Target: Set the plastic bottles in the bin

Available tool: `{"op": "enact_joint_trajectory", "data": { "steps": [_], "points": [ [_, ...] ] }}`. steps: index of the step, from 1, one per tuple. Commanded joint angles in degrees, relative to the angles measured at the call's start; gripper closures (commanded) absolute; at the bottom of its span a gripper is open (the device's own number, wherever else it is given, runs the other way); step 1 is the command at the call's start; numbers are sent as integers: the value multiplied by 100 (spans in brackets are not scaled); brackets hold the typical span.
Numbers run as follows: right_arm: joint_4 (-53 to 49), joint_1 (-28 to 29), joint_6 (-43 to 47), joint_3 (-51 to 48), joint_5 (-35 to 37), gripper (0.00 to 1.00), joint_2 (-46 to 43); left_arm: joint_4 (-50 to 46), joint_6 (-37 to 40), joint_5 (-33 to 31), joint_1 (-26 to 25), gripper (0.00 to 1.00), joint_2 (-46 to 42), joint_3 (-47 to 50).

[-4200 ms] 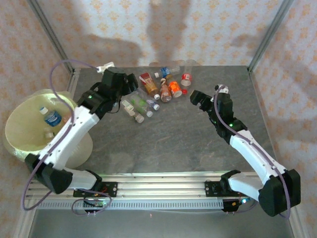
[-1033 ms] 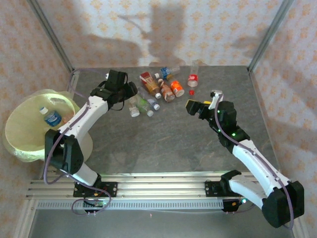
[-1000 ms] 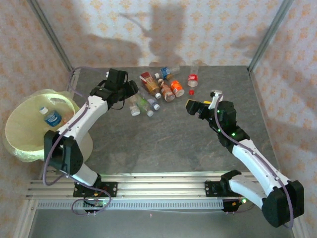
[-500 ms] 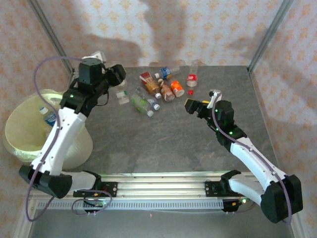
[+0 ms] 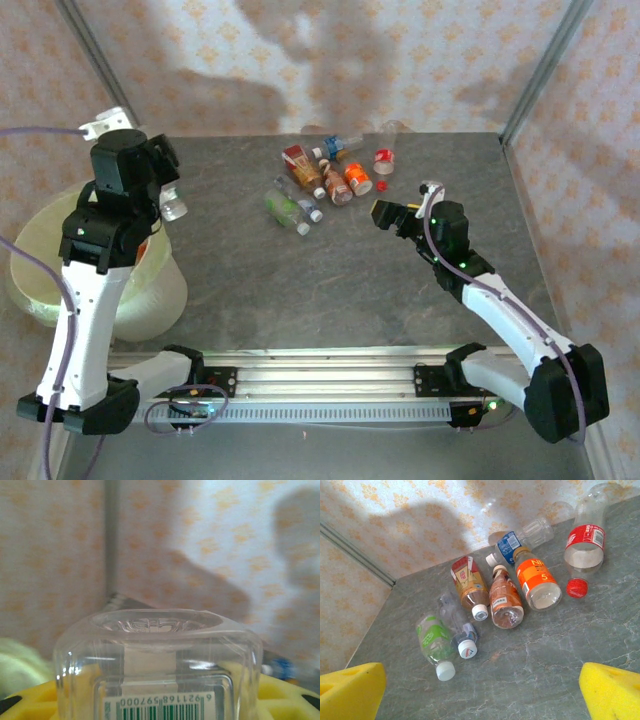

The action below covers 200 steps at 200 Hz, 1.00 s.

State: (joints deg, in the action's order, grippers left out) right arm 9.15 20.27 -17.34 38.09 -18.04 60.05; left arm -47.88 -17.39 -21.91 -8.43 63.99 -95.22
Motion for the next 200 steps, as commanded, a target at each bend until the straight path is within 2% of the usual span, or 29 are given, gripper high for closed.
{"op": "enact_joint_trajectory", "data": {
  "steps": [1, 26, 45, 91, 115, 150, 200],
  "points": [
    [226, 30, -32, 94, -3, 1, 74, -504, 337, -873, 367, 60, -112, -46],
    [279, 36, -66, 111, -24, 1, 185, -714, 438, -1312, 857, 60, -150, 134],
    [298, 34, -131, 171, -91, 1, 308, -794, 420, -1135, 1353, 60, -234, 391],
    [289, 33, -189, 293, -162, 1, 512, -833, 478, -876, 2196, 60, -444, 1089],
    [294, 30, -139, 287, -172, 1, 581, -962, 626, -1463, 2541, 60, -340, 1233],
    [276, 32, -74, 371, -231, 1, 701, -907, 784, -1621, 3018, 60, -183, 1308],
    [219, 29, -67, 473, -283, 1, 745, -636, 944, -1176, 4002, 57, -203, 1566]
  ]
}}
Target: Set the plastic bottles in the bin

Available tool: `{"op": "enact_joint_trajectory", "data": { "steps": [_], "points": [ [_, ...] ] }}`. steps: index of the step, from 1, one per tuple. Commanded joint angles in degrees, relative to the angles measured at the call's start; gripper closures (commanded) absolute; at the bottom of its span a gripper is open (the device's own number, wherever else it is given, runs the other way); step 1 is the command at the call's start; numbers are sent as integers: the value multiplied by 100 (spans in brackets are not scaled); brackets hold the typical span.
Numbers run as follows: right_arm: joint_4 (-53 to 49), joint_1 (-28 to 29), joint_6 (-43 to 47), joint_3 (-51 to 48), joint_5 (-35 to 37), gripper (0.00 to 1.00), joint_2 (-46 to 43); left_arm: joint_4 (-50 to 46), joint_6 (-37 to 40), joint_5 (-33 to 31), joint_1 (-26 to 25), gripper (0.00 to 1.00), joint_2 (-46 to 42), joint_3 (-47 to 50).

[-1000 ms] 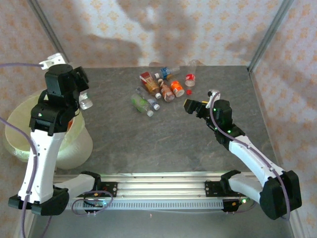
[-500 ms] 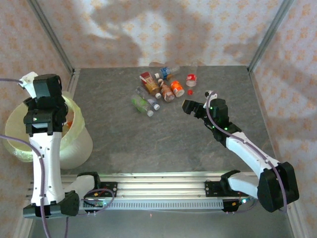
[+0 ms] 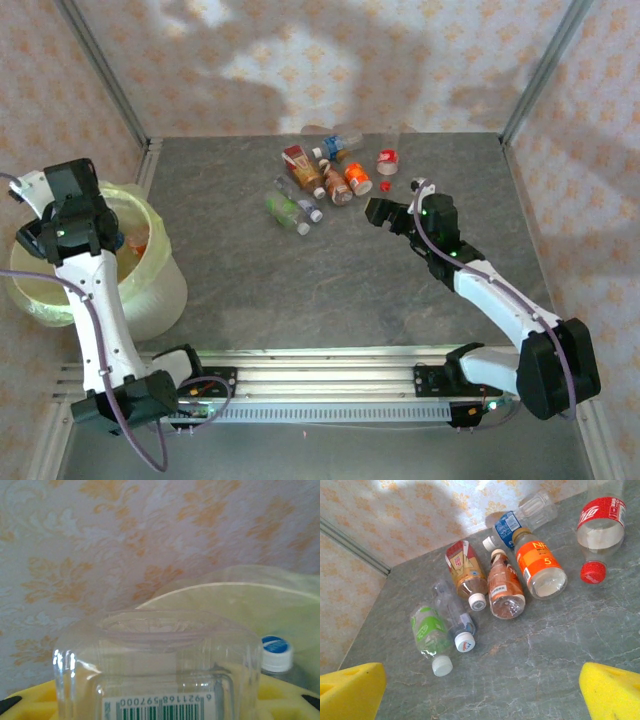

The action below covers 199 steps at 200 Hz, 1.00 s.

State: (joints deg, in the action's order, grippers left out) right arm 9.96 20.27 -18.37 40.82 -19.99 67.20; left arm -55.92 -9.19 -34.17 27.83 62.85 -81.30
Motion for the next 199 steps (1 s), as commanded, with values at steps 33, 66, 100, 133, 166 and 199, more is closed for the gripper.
{"op": "enact_joint_trajectory", "data": {
  "steps": [33, 66, 100, 133, 166, 199],
  "points": [
    [86, 33, 49, 269, -156, 1, 31, 226, -88, -306, 714, 46, 77, 175],
    [85, 31, -21, 269, -128, 1, 175, -514, -709, -272, 804, 18, 320, -149],
    [-9, 33, -13, 245, -124, 1, 140, -586, -1108, 200, 802, 0, -5, -256],
    [-14, 32, -12, 189, -55, 1, 120, -687, -1280, 948, 794, 0, -55, -507],
    [-104, 33, -51, 171, 115, 1, 92, -702, -1398, 2034, 652, 0, -50, -607],
    [-357, 34, -94, 34, 714, 1, -221, -192, -1782, 3540, 286, 1, -276, -388]
  ]
}}
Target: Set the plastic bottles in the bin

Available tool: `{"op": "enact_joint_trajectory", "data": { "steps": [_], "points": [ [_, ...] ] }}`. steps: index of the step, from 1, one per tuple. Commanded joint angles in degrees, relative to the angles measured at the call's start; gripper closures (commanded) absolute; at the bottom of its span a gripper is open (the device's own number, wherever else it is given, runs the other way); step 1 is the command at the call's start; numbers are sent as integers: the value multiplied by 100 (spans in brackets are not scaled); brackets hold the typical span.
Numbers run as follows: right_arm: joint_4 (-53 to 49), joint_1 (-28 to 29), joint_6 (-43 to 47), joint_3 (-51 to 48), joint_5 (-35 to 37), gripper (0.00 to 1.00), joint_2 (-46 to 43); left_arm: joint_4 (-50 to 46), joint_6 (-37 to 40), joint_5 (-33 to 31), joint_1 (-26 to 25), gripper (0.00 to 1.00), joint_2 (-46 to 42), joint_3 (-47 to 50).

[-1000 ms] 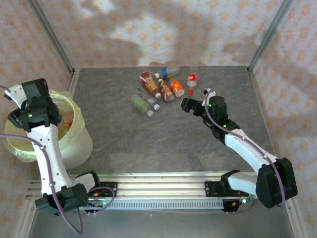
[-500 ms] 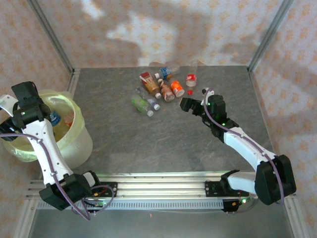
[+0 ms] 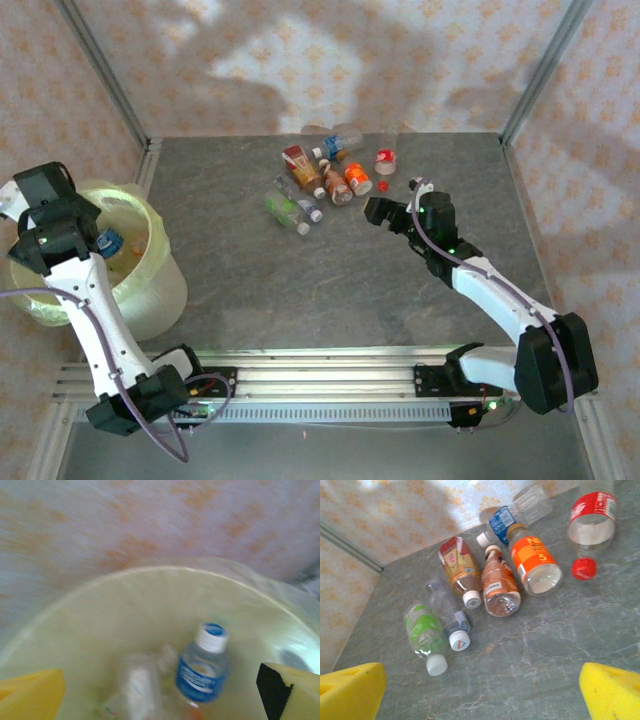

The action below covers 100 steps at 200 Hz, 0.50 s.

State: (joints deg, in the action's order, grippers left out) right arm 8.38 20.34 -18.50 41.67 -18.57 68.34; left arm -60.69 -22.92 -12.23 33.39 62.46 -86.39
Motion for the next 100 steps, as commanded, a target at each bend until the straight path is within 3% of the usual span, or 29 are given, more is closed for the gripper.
{"op": "enact_joint_trajectory", "data": {
  "steps": [1, 57, 100],
  "points": [
    [-203, 30, -82, -57, 590, 1, -341, 294, -425, 1368, -297, 1, -244, 122],
    [-249, 24, -79, -322, 1065, 1, -612, 1093, -1311, 1808, -2015, 1, -329, -129],
    [-211, 25, -142, -336, 1154, 1, -578, 1554, -1456, 2058, -3637, 1, 550, -803]
  ]
}}
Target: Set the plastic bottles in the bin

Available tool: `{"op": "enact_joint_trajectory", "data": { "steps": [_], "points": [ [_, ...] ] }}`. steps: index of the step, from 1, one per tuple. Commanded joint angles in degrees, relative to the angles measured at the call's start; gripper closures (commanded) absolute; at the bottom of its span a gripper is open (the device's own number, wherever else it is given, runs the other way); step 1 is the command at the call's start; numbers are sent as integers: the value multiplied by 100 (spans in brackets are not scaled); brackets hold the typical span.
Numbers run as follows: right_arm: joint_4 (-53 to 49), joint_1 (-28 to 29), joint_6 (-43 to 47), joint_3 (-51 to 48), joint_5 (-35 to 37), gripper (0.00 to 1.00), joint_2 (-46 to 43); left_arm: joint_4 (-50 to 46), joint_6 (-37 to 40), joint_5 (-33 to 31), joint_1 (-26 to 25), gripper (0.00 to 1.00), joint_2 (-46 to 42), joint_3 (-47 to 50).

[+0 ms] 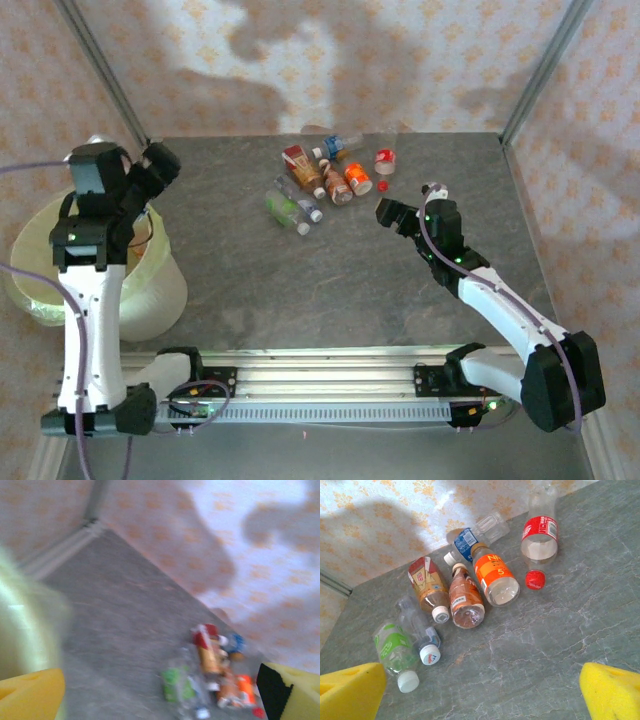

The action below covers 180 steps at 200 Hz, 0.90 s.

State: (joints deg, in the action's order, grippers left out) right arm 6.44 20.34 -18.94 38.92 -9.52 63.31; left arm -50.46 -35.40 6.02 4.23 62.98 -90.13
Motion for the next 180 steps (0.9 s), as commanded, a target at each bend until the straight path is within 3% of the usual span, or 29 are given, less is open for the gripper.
{"op": "enact_joint_trajectory", "data": {
  "steps": [1, 29, 80, 110, 155, 180],
  "points": [
    [-18, 24, -100, -60, 249, 1, -74, 538, -206, 224, -770, 1, 519, -441],
    [-104, 27, -240, -68, 387, 1, -100, 719, -128, -127, -1672, 0, 1154, -677],
    [-224, 26, -246, -173, 507, 1, -244, 941, -295, -280, -2356, 0, 2099, -693],
    [-245, 28, -199, -186, 540, 1, -289, 290, -125, -145, -2473, 0, 2958, -1235],
    [-305, 31, -136, -140, 480, 1, -274, 481, -176, -143, -2505, 0, 3765, -1018],
    [-459, 27, -96, -105, 409, 1, -327, 408, -370, -461, -2467, 0, 4200, -980]
  ]
}}
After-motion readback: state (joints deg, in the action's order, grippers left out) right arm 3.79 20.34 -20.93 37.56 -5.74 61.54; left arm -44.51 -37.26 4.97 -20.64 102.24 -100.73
